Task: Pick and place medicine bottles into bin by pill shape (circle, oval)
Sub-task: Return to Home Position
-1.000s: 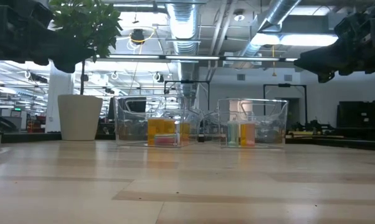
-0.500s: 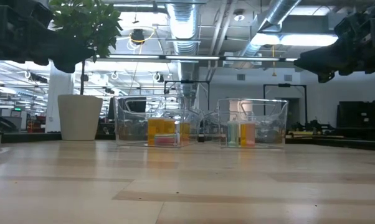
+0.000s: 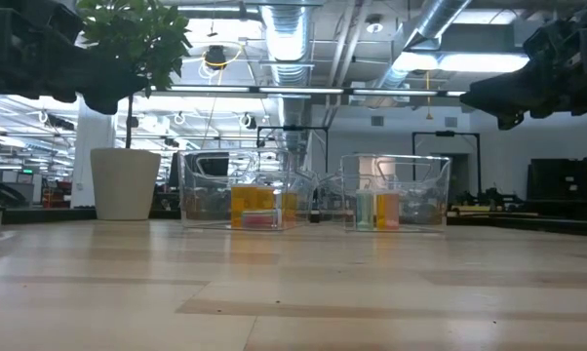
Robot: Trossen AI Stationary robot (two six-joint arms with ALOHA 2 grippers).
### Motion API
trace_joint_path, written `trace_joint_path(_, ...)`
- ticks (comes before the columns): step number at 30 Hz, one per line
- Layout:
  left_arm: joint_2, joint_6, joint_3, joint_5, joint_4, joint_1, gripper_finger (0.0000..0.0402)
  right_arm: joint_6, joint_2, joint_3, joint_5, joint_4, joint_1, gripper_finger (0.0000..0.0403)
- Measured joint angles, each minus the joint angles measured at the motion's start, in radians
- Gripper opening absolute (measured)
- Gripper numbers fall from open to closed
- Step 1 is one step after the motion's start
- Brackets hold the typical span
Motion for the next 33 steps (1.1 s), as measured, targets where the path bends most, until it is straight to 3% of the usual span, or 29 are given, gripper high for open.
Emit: trace_joint_path(33,0.0,0.0,0.0,0.0,0.0,0.0,0.024,0.0,0.0,0.0,0.0,0.0,0.0,0.0153)
